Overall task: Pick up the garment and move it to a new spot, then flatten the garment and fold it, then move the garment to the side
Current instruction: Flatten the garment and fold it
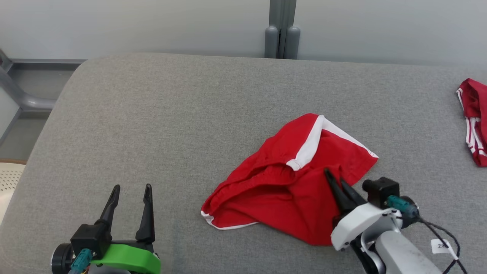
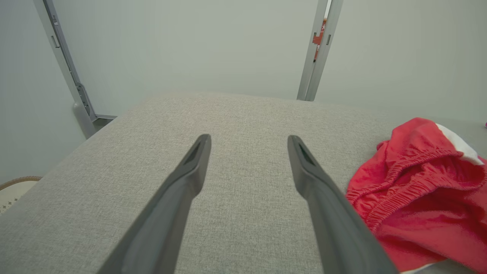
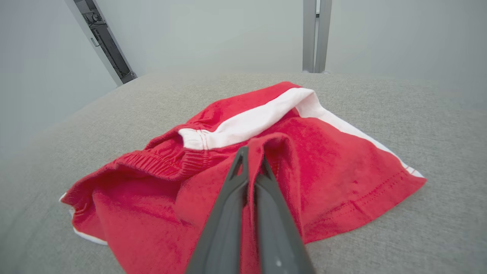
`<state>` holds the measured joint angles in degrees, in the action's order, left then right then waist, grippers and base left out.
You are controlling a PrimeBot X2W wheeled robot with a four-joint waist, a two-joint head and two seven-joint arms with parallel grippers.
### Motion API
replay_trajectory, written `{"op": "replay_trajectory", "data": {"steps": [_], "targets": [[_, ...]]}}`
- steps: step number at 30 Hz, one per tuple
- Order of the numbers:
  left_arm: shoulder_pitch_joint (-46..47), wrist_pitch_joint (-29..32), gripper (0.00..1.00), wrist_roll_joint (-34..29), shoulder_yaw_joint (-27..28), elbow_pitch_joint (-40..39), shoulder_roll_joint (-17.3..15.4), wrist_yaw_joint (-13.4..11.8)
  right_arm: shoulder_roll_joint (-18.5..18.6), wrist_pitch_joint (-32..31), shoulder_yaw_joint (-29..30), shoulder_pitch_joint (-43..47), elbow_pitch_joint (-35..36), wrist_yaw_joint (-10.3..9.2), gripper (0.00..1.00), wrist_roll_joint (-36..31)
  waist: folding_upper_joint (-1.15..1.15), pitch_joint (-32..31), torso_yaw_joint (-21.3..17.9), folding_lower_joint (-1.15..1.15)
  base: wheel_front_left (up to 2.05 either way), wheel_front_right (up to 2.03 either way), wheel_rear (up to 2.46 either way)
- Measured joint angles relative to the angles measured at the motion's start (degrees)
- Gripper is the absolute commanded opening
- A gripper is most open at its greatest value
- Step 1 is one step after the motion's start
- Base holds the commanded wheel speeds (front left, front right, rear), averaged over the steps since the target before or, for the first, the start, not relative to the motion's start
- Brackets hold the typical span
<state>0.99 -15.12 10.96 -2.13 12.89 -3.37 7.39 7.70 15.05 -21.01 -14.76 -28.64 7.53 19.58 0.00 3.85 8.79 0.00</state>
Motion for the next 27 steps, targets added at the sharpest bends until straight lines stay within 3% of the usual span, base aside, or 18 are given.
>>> {"op": "replay_trajectory", "data": {"steps": [6, 12, 13, 14, 15, 21, 27], "targets": [[1.2, 0.0, 1.0, 0.0, -1.3, 0.5, 0.3, 0.0, 2.9, 0.0, 4.3, -5.2, -0.9, 0.0, 0.0, 3.0, 0.0, 0.6, -0.2, 0.0, 0.0, 0.0, 0.0], [2.1, 0.0, 1.0, 0.3, -2.5, 1.1, 0.4, 0.0, 4.2, 0.0, 6.1, -11.1, -9.0, 0.0, 0.0, 5.2, 0.0, 1.3, 0.5, 0.0, 0.0, 0.0, 0.0], [2.2, 0.0, 1.0, 0.3, -2.7, 1.3, 0.4, 0.0, 4.1, 0.0, 5.7, -11.8, -11.1, 0.0, 0.28, 5.2, 0.0, 1.4, 0.7, 0.0, 0.0, 0.0, 0.0], [2.2, 0.0, 1.0, 0.4, -2.7, 1.4, 0.4, 0.0, 4.0, 0.0, 5.4, -12.3, -12.4, 0.0, 0.96, 5.3, 0.0, 1.5, 0.8, 0.0, 0.0, 0.0, 0.0], [2.2, 0.0, 1.0, 0.4, -2.9, 1.5, 0.4, 0.0, 3.9, 0.0, 5.3, -12.8, -13.6, -0.01, 1.0, 5.4, 0.0, 1.6, 0.9, 0.0, 0.0, 0.0, 0.0], [2.3, 0.0, 1.0, 0.4, -2.4, 1.6, 0.4, 0.0, 3.9, 0.0, 5.2, -13.6, -12.6, 0.0, 1.0, 4.4, 0.0, 1.7, 0.1, 0.0, 0.0, 0.0, 0.0], [2.2, 0.0, 1.0, 0.4, -1.9, 1.7, 0.4, 0.0, 5.3, 0.0, 7.9, -8.1, -6.0, 0.0, 1.0, 1.8, 0.0, 0.9, -1.7, 0.0, 0.0, 0.0, 0.0]]}}
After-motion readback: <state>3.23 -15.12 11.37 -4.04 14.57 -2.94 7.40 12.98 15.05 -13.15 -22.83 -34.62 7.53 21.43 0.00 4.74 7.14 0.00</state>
